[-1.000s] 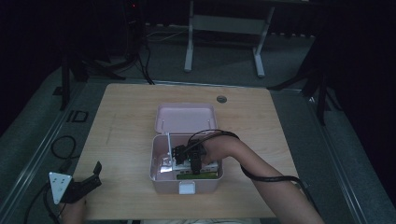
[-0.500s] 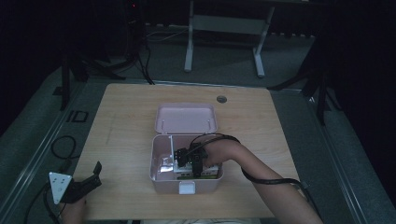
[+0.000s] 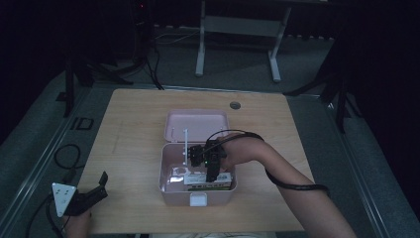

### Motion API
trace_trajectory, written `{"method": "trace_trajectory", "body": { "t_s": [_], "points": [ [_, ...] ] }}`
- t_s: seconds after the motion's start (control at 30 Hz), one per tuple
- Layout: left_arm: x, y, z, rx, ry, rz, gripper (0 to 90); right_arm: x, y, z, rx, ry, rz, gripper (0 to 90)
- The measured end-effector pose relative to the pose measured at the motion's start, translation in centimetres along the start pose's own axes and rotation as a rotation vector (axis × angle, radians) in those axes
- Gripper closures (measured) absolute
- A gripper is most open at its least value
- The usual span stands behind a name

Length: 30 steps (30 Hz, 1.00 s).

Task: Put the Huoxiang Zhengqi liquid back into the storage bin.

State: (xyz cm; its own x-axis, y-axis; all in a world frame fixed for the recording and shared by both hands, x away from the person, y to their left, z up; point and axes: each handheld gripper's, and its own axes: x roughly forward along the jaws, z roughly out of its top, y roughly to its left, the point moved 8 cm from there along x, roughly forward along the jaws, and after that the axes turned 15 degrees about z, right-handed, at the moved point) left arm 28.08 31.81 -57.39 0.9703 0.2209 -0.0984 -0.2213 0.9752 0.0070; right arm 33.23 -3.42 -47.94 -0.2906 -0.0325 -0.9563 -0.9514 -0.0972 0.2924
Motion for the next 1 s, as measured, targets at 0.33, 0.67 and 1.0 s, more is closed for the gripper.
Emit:
{"method": "trace_trajectory", "body": {
  "t_s": [0.33,0.67,1.0],
  "points": [
    [0.0,0.0,0.0,-0.001,0.0,0.0,0.2,-3.1,-0.4,-1.5,0.016,-0.137,-0.059,28.7],
    [0.0,0.0,0.0,-0.002,0.001,0.002,0.2,-5.3,-1.9,-5.4,0.081,-0.313,-0.111,13.8],
    [0.0,0.0,0.0,0.001,0.002,0.002,0.2,-5.2,-4.0,-9.8,0.156,-0.431,-0.169,13.8]
  ]
}}
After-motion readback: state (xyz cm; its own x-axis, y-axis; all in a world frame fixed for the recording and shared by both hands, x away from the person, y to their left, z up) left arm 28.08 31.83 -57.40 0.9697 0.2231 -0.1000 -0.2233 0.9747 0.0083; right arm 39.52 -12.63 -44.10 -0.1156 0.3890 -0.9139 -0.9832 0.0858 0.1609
